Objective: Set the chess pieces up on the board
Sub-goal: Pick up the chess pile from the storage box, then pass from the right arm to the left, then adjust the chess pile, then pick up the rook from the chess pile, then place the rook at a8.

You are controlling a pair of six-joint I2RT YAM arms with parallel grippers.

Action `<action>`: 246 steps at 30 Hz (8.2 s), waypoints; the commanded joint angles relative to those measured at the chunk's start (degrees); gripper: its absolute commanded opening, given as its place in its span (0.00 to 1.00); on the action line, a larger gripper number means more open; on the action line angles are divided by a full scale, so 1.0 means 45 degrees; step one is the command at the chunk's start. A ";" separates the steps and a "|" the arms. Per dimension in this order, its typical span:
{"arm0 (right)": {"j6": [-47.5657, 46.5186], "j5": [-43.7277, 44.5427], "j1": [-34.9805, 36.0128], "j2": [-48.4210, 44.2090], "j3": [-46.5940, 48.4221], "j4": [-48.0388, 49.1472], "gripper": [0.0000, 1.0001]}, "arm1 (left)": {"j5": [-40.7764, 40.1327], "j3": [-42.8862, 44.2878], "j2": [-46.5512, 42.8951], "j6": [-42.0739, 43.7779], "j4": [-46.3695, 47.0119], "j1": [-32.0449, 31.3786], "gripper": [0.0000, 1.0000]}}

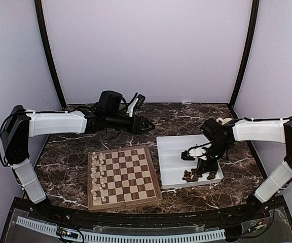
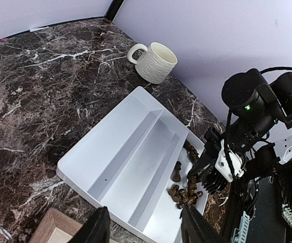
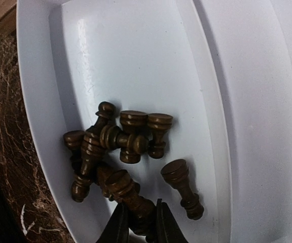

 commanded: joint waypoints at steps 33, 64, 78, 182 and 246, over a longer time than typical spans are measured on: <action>0.2185 -0.8247 -0.2792 0.0691 0.2539 -0.1201 0.08 | 0.2094 0.1706 0.3269 0.1029 0.3231 -0.2907 0.50; 0.2137 -0.8020 -0.2511 0.0479 0.2318 -0.1150 0.14 | 0.2427 0.2890 0.4624 0.0631 0.3939 -0.3008 0.15; 0.4402 -0.5743 -0.1823 -0.0845 0.0729 0.2752 0.84 | 0.1129 0.1481 0.4204 -0.1747 0.5516 -0.2962 0.02; 0.0124 -0.7092 -0.1263 -0.2248 -0.0704 0.1089 0.17 | -0.0029 0.0131 0.2507 -0.3173 0.4486 -0.4315 0.00; 0.2579 -0.4744 -0.1947 -0.0974 -0.0255 0.2008 0.07 | -0.4892 0.8137 0.5522 0.3335 -1.2657 -0.0901 0.03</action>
